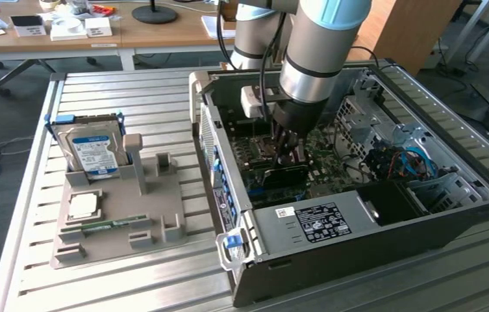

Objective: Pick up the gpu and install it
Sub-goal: 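Press down on the gpu until it lock into place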

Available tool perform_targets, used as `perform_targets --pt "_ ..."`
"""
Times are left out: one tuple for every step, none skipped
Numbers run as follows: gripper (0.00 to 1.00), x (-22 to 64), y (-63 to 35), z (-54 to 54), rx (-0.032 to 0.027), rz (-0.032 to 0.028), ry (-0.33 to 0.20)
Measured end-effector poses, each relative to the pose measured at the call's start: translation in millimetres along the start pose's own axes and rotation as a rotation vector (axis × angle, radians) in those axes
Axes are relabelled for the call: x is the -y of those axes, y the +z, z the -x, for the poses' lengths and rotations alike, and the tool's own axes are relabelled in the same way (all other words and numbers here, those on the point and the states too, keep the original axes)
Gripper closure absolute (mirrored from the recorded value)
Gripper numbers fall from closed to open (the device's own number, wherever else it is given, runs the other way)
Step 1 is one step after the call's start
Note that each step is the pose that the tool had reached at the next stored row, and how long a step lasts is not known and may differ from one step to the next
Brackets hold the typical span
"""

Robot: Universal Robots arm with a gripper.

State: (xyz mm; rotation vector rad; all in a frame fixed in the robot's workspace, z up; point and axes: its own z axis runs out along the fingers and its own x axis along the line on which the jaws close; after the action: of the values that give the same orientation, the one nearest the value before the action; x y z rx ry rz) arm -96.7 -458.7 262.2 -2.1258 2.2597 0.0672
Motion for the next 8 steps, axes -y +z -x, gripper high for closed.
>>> perform_targets --pt "0.89 0.0 0.2 0.0 0.0000 0.0000 0.000" --pt "0.89 0.0 0.6 0.0 -0.0002 0.0000 0.000" --pt "0.89 0.0 0.9 -0.1 -0.0005 0.0002 0.000" --pt "0.89 0.0 1.0 -0.1 -0.0005 0.0003 0.000" --pt "0.89 0.0 1.0 -0.1 -0.0005 0.0002 0.000" --pt "0.89 0.0 1.2 -0.1 -0.0002 0.0001 0.000" --pt "0.89 0.0 1.3 -0.1 0.0000 0.0001 0.000" --pt "0.89 0.0 1.3 -0.1 0.0000 0.0001 0.000"
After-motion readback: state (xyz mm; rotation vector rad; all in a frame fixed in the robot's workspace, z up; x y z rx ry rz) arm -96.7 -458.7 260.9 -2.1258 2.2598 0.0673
